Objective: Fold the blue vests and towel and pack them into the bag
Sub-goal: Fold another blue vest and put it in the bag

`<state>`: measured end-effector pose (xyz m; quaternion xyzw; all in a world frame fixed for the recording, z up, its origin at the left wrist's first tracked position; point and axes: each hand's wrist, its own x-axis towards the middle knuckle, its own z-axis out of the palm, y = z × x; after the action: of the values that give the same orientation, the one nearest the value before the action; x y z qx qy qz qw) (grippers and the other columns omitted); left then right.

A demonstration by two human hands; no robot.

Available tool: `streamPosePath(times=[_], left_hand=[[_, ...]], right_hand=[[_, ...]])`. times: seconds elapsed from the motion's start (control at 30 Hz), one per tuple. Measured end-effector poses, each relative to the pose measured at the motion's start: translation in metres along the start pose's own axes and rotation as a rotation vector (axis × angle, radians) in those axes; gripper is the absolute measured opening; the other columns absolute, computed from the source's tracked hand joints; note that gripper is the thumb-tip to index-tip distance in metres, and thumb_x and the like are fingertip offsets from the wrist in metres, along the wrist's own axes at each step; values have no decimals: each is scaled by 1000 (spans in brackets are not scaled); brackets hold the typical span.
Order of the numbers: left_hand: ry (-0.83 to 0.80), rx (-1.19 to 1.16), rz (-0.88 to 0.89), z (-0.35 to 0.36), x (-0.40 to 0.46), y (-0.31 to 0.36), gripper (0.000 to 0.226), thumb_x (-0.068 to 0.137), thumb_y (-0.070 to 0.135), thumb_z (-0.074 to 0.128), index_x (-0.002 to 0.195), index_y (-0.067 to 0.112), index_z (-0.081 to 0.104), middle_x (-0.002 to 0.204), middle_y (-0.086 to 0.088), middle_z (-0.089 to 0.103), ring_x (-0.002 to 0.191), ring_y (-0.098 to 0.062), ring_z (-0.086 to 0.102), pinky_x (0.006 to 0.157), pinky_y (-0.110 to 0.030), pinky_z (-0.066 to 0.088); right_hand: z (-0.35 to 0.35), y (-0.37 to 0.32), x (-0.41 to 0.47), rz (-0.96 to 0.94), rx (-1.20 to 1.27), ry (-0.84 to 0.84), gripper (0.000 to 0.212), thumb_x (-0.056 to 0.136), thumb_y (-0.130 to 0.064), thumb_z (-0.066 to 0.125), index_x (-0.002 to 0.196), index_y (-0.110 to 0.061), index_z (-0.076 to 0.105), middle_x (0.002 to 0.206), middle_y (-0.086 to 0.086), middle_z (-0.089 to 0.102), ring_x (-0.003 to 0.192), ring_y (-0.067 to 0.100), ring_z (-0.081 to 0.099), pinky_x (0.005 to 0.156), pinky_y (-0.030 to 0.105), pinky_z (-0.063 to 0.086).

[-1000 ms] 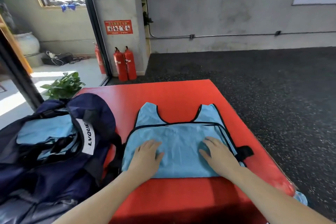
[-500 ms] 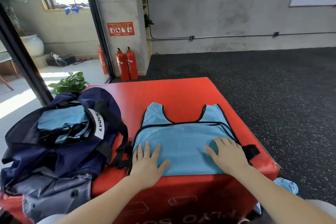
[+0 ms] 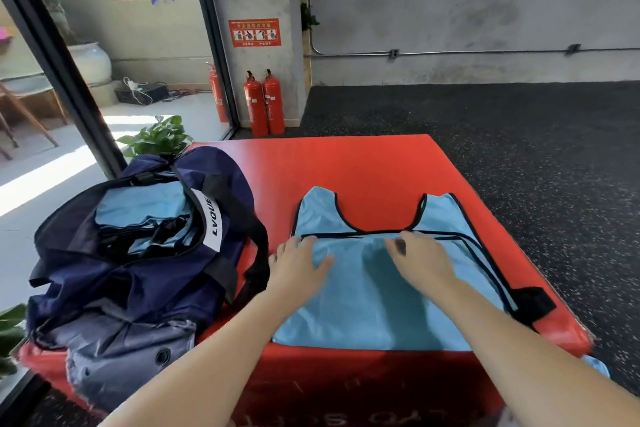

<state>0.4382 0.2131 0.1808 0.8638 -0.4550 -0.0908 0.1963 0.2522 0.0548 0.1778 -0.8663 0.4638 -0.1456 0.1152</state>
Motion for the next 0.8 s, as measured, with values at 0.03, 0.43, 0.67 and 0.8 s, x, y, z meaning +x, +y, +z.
streamPosePath(times=[0.03, 0.43, 0.67, 0.8], left_hand=[[3, -43, -9, 0, 12, -7, 60, 97, 58, 47, 148, 26, 41, 149, 0, 40, 136, -27, 37, 113, -47, 27], [155, -500, -153, 5, 134, -32, 27, 94, 26, 61, 119, 24, 70, 111, 6, 70, 98, -11, 62, 80, -21, 40], [115, -776, -210, 12, 191, -32, 19, 77, 31, 66, 74, 47, 76, 91, 17, 75, 93, -10, 70, 92, -39, 57], [204, -892, -218, 10, 197, -27, 28, 89, 13, 62, 93, 38, 74, 101, 13, 74, 80, 2, 64, 78, -21, 56]], right_hand=[[7, -9, 8, -39, 44, -19, 36, 100, -48, 46, 83, -19, 57, 88, 0, 59, 90, 26, 54, 78, 38, 43], [59, -87, 116, -58, 499, -199, 53, 95, -53, 56, 139, -24, 54, 131, -6, 60, 124, 16, 55, 106, 35, 40], [72, -94, 157, -7, 841, -197, 34, 92, -42, 67, 120, -21, 69, 116, -7, 68, 111, 12, 63, 100, 33, 49], [72, -90, 162, -29, 915, -147, 31, 91, -32, 71, 120, -21, 69, 119, -9, 68, 113, 8, 61, 103, 32, 47]])
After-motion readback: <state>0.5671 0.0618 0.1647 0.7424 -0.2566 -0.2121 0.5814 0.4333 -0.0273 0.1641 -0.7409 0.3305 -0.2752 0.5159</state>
